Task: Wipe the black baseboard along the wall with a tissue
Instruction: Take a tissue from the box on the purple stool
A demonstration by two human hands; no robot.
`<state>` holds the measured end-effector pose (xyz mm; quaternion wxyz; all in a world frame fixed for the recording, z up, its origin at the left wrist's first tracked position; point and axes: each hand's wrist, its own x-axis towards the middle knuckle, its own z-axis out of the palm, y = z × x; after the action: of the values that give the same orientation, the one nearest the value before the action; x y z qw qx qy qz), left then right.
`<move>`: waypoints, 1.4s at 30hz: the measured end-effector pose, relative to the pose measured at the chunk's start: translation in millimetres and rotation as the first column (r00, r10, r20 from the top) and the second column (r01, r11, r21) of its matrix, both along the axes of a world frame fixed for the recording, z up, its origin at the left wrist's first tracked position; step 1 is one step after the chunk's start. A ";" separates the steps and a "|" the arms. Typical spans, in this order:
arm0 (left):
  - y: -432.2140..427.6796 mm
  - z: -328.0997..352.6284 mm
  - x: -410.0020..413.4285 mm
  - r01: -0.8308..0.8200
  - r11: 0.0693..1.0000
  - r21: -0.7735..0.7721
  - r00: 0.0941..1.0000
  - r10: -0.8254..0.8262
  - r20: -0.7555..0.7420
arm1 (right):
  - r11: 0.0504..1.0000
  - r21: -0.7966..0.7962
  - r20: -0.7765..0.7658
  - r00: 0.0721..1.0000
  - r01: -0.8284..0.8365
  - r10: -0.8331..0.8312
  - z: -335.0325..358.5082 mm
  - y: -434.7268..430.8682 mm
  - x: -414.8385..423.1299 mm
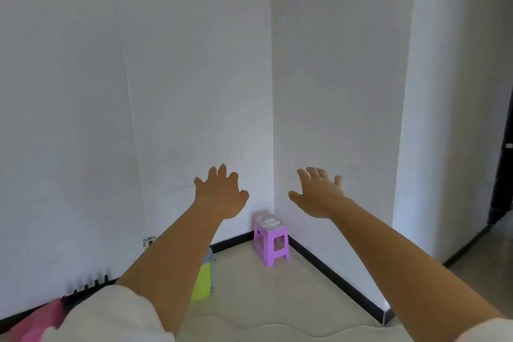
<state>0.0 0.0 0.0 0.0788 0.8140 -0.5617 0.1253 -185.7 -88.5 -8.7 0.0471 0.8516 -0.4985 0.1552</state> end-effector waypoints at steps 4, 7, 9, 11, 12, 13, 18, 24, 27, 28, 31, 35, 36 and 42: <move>-16.6 -10.3 7.2 0.016 1.000 -0.027 1.000 -0.015 0.021 | 1.000 -0.010 0.004 1.000 0.013 -0.013 -12.5 -10.9 7.5; -44.2 -23.6 10.9 0.032 0.999 -0.025 0.999 -0.031 0.014 | 1.000 -0.006 -0.011 1.000 0.012 -0.012 -24.3 -32.8 13.8; -68.3 -29.2 14.4 0.035 0.999 -0.035 0.999 -0.034 0.024 | 1.000 -0.012 -0.012 1.000 0.025 -0.025 -30.1 -55.0 17.1; -99.2 -33.5 18.8 0.051 0.996 -0.068 0.998 -0.049 0.028 | 0.999 -0.024 -0.007 0.999 0.032 -0.032 -35.3 -83.0 20.7; -115.9 -35.6 20.6 0.057 0.994 -0.088 0.998 -0.055 0.031 | 0.999 -0.032 -0.007 0.999 0.036 -0.036 -37.4 -99.0 23.0; -134.4 -38.3 23.1 0.061 0.992 -0.110 0.998 -0.058 0.035 | 0.998 -0.043 -0.008 0.999 0.039 -0.039 -39.6 -116.9 24.9; -241.1 -47.0 36.6 0.050 0.990 -0.135 0.999 -0.048 0.019 | 0.996 -0.065 -0.042 0.998 0.053 -0.056 -45.2 -220.3 38.3; -377.6 -53.0 58.9 0.027 0.989 -0.147 1.000 -0.029 -0.012 | 0.996 -0.091 -0.092 0.996 0.007 -0.015 -44.6 -353.0 66.9; -440.0 -61.0 75.9 0.024 0.991 -0.134 1.000 -0.025 -0.008 | 0.998 -0.069 -0.067 0.998 -0.009 0.004 -52.1 -414.3 86.3; -460.8 -64.5 81.8 0.020 0.992 -0.128 1.000 -0.022 -0.013 | 0.998 -0.054 -0.065 0.998 -0.011 0.007 -57.3 -434.6 92.9; -526.5 -80.0 102.6 0.008 0.995 -0.097 1.000 -0.010 -0.028 | 1.000 -0.002 -0.054 0.998 -0.015 0.015 -75.1 -498.6 118.3; -620.5 -104.0 142.6 0.014 0.998 -0.056 1.000 -0.015 -0.021 | 0.999 0.018 -0.060 0.997 -0.037 0.038 -97.8 -590.6 167.9; -644.9 -109.4 155.5 0.016 0.998 -0.055 1.000 -0.017 -0.023 | 0.999 0.022 -0.063 0.997 -0.041 0.042 -103.5 -615.3 182.2; -800.9 -142.6 238.0 0.044 0.999 0.025 0.998 -0.043 -0.044 | 0.993 0.119 -0.077 0.997 -0.007 0.016 -138.6 -771.7 265.4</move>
<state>238.0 -800.9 -142.6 0.0833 0.8050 -0.5791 0.0986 79.7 -860.2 -147.3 0.0150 0.8611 -0.4997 0.0923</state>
